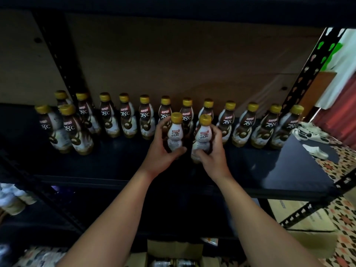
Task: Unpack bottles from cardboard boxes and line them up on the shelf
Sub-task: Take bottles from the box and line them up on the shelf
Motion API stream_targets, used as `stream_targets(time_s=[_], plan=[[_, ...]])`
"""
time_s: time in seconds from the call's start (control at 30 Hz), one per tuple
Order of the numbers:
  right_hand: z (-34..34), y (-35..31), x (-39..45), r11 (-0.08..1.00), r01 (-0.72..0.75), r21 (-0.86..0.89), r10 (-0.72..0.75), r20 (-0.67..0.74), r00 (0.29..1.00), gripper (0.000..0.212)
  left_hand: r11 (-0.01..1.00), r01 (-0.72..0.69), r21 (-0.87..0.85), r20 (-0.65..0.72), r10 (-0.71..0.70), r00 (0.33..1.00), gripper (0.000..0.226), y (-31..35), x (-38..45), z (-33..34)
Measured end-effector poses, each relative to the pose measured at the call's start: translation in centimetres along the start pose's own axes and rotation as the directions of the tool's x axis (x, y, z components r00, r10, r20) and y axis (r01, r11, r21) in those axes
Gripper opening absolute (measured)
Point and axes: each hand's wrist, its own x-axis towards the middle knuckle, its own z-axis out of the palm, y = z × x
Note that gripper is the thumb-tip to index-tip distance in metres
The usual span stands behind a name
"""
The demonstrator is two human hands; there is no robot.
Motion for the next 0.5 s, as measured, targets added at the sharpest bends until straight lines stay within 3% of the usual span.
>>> stream_targets(time_s=[0.07, 0.2, 0.5], plan=[[-0.4, 0.7, -0.2, 1.0, -0.03, -0.01, 0.03, 0.024, 0.999, 0.075, 0.999, 0.041, -0.002, -0.003, -0.041, 0.999, 0.09, -1.2, -0.6, -0.5], [-0.5, 1.3, -0.2, 0.999, -0.012, -0.042, 0.013, 0.023, 1.0, 0.055, 0.997, 0.073, 0.009, -0.055, -0.072, 0.996, 0.073, -2.1, -0.9, -0.6], [-0.2, 1.6, -0.2, 0.986, 0.037, -0.16, -0.045, -0.049, 0.998, 0.07, 0.993, 0.057, 0.101, -0.094, -0.048, 0.994, 0.074, -2.7, -0.6, -0.5]])
